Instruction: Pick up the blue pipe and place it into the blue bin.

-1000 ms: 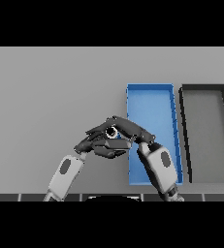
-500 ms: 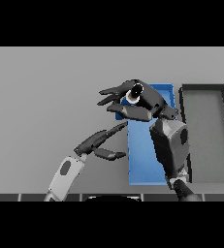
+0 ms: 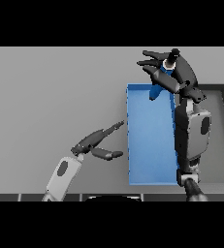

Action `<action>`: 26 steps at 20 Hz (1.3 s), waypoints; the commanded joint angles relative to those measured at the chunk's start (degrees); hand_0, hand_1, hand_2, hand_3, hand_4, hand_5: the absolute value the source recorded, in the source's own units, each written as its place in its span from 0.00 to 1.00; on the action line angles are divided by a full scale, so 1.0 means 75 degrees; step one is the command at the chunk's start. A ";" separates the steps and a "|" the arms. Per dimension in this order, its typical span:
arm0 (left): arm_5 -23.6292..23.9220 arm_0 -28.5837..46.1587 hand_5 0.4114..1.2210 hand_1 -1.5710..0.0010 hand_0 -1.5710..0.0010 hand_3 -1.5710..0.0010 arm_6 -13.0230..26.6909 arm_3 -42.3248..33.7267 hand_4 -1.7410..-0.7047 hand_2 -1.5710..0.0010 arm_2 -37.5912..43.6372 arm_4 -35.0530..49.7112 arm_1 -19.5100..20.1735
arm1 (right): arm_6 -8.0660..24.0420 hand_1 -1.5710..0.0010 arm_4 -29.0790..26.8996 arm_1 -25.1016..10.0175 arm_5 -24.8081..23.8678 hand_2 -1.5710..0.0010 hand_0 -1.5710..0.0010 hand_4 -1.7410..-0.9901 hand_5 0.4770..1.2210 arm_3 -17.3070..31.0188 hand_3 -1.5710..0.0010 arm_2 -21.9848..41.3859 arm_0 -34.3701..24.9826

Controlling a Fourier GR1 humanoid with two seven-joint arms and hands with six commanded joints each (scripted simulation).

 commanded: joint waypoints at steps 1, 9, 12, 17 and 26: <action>-0.0020 -0.0010 0.07 1.00 1.00 1.00 0.0003 0.0096 0.77 1.00 0.0042 0.0009 0.0026 | 0.0021 0.00 0.0157 -0.0044 0.0074 0.00 0.00 0.32 1.00 0.0108 0.00 -0.0060 0.0179; 0.0092 -0.0043 0.06 1.00 1.00 1.00 -0.0437 0.0172 0.78 1.00 0.0088 -0.0141 0.0109 | 0.0482 0.00 0.1215 -0.0060 -0.0122 0.00 0.00 0.32 1.00 0.0250 0.00 -0.0077 0.1876; 0.0140 0.0034 0.07 1.00 1.00 1.00 -0.0466 0.0041 0.78 1.00 -0.0008 -0.0207 0.0072 | 0.0482 0.00 0.1500 -0.0183 -0.0613 0.00 0.00 0.32 1.00 0.0593 0.00 0.0210 0.2472; 0.0242 -0.0018 0.08 1.00 1.00 1.00 -0.0516 0.0098 0.79 1.00 -0.0005 -0.0345 0.0092 | 0.0483 0.00 0.0938 -0.0687 -0.1602 0.00 0.00 0.32 1.00 0.1402 0.00 0.1138 0.3044; 0.0300 -0.0046 0.10 1.00 1.00 1.00 -0.0546 0.0194 0.79 1.00 0.0003 -0.0385 0.0055 | 0.0483 0.35 -0.2889 -0.3216 -0.4617 0.37 0.31 0.36 0.90 0.2117 0.81 0.4693 0.2923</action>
